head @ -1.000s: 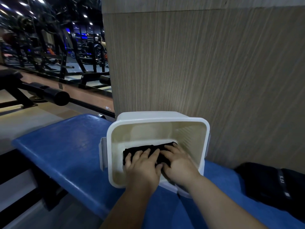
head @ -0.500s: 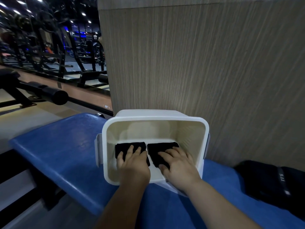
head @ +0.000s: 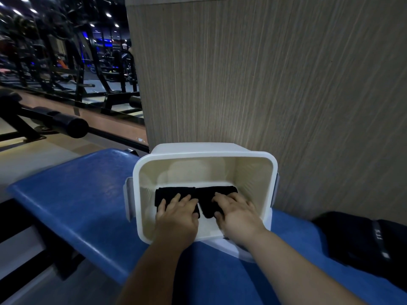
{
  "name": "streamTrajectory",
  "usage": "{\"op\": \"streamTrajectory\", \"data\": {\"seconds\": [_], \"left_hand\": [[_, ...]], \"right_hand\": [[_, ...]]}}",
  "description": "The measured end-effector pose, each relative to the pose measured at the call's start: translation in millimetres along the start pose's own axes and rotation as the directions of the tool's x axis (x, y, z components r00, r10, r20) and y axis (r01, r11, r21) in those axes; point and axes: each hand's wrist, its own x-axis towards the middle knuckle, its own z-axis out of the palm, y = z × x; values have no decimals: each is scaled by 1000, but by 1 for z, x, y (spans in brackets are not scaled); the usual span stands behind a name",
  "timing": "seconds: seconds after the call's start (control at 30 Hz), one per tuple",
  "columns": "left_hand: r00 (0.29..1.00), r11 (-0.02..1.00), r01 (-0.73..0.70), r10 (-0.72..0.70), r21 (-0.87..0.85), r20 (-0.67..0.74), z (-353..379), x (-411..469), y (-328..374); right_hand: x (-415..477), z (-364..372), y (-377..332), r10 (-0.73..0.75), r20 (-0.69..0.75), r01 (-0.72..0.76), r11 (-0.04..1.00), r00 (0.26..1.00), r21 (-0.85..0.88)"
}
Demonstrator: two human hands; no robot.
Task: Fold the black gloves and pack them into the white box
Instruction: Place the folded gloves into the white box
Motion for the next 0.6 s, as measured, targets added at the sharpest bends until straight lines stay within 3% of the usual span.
{"op": "streamTrajectory", "data": {"seconds": [0.6], "left_hand": [[994, 998, -36, 30, 50, 109, 2, -9, 19]], "right_hand": [[-1, -11, 22, -41, 101, 49, 995, 994, -83]]}}
